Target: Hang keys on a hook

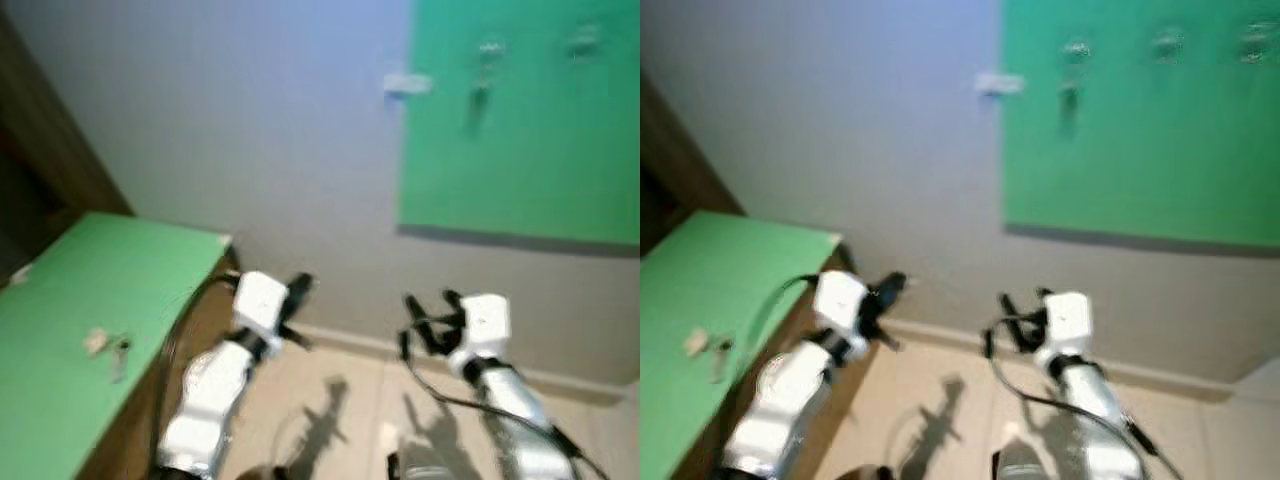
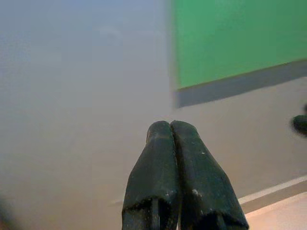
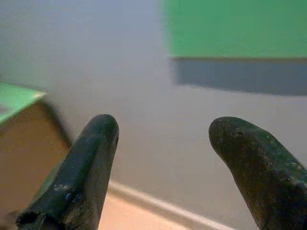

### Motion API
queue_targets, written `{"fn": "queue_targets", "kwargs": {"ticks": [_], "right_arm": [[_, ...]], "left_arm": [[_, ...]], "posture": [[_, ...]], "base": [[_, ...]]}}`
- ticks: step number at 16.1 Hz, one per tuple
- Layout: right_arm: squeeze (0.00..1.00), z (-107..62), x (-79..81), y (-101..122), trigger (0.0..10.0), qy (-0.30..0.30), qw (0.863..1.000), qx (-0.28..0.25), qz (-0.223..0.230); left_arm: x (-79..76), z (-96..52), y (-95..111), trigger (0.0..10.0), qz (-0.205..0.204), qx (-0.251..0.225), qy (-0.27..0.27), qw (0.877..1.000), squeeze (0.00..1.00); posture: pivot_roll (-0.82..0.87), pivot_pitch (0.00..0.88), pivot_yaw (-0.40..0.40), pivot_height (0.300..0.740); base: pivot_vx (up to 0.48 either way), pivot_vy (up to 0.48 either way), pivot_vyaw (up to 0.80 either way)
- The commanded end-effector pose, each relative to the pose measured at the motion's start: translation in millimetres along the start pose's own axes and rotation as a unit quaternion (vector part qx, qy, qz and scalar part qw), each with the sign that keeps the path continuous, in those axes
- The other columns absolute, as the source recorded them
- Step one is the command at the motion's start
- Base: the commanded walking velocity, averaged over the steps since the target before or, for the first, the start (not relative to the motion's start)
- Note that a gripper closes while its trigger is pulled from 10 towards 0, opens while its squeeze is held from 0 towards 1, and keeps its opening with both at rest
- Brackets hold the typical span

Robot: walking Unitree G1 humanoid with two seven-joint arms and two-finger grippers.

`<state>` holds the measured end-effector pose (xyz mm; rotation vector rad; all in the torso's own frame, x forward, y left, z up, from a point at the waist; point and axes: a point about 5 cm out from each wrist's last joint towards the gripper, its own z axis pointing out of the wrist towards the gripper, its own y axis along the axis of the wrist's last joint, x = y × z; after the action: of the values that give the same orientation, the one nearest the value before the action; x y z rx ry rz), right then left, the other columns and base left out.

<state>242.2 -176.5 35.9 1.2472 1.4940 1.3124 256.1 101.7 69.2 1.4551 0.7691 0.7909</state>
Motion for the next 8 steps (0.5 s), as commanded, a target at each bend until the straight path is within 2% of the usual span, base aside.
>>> {"fn": "queue_targets", "kwargs": {"ticks": [1,3,8], "right_arm": [[0.00,2.7,8.2,0.9,10.0,0.012,1.000,-0.006,0.008],[0.00,2.9,8.0,1.9,10.0,0.011,1.000,-0.008,-0.004],[0.00,4.4,7.7,5.9,10.0,0.013,1.000,-0.016,-0.009]], "left_arm": [[9.4,-3.8,0.7,0.0,0.014,0.004,0.007,1.000,0.00],[11.0,-3.7,1.8,0.0,0.011,0.000,0.013,1.000,0.00],[14.2,-2.0,2.2,0.0,0.008,-0.001,0.024,1.000,0.00]], "posture": [[-0.30,0.000,0.146,0.652],[-0.30,0.000,0.144,0.643],[-0.30,0.000,0.140,0.657]], "base": [[0.240,-0.412,-0.50],[0.270,-0.392,-0.48],[0.000,0.000,-0.08]]}}
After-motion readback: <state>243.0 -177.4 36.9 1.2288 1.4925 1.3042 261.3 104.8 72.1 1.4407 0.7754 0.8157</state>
